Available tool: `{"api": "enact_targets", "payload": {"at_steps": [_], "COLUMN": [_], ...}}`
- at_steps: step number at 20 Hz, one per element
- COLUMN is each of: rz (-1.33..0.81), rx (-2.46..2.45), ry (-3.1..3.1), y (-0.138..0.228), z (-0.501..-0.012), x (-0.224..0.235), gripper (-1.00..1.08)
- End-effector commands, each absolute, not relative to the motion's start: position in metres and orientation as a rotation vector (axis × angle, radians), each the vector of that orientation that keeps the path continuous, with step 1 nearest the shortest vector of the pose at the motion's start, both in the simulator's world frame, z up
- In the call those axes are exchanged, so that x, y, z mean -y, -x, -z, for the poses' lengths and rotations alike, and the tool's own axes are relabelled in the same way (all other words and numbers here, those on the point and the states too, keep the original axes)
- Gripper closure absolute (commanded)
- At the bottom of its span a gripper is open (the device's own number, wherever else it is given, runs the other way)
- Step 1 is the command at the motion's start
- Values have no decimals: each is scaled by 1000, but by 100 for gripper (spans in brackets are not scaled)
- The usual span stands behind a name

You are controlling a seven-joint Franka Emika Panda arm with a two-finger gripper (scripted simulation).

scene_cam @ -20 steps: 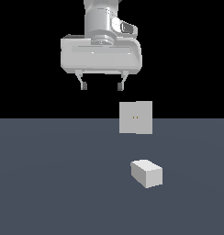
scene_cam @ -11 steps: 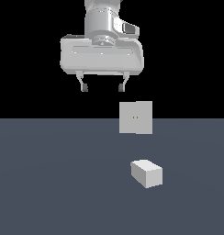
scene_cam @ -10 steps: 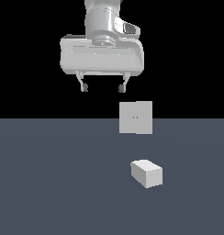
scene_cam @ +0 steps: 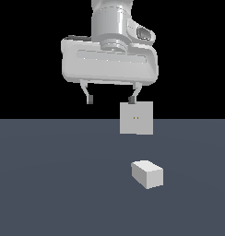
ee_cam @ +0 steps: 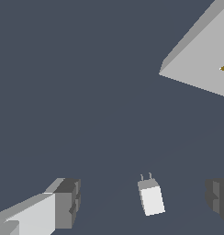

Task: Plug the charger into the wall socket.

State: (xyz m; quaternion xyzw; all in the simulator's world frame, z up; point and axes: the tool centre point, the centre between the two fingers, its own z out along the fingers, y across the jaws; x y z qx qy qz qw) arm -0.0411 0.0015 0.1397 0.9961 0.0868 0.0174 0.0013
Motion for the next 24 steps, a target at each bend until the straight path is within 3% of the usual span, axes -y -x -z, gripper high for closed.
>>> {"api": "enact_targets", "payload": {"at_steps": [1, 12, 24], "rz": [-61, -86, -93], "rx": [-323, -516, -573], "ry": [-3124, -3105, -3099], "y": [55, 99, 110], "z": [-127, -79, -63], "x": [7, 42, 54], "gripper": [-92, -92, -92]}}
